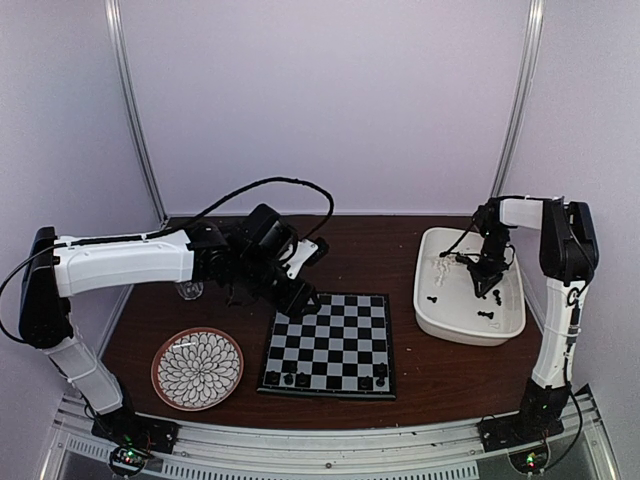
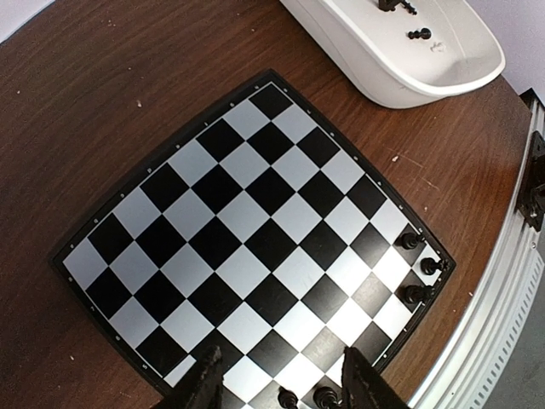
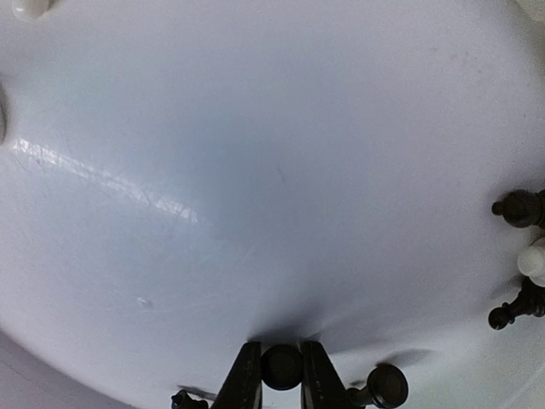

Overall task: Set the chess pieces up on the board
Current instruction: Pick up the pawn from the storage box, then pass from the right arm to the left, then place the pawn at h7.

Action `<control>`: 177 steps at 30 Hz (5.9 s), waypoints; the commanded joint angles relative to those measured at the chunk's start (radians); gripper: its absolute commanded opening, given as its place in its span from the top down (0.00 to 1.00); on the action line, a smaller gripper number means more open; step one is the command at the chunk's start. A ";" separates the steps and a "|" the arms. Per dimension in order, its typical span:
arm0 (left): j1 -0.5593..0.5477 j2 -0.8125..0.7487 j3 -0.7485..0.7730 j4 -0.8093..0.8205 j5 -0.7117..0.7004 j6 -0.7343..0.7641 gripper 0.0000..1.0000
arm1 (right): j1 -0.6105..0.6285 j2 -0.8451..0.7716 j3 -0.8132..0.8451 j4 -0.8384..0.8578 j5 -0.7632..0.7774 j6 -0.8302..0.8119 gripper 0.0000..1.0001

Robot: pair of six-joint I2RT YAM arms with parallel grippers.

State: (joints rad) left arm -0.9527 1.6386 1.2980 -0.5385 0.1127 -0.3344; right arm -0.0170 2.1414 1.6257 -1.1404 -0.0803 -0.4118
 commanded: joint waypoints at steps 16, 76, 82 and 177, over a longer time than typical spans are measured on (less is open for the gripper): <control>-0.002 -0.028 -0.037 0.171 0.000 -0.013 0.53 | -0.005 -0.294 -0.037 -0.030 -0.307 0.041 0.94; -0.168 0.253 0.214 1.279 -0.392 0.440 0.76 | 0.394 -0.669 -0.388 1.658 -1.179 1.565 0.89; -0.168 0.250 0.209 1.282 -0.395 0.442 0.80 | 0.397 -0.665 -0.385 1.655 -1.178 1.563 0.89; 0.047 0.586 0.505 -1.020 0.137 0.155 1.00 | 0.104 -0.786 -0.310 0.532 -1.132 0.486 0.47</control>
State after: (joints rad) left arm -0.9005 2.1983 1.7920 -1.5612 0.2878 -0.1673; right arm 0.0811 1.3766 1.3228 -0.6315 -1.1938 0.0772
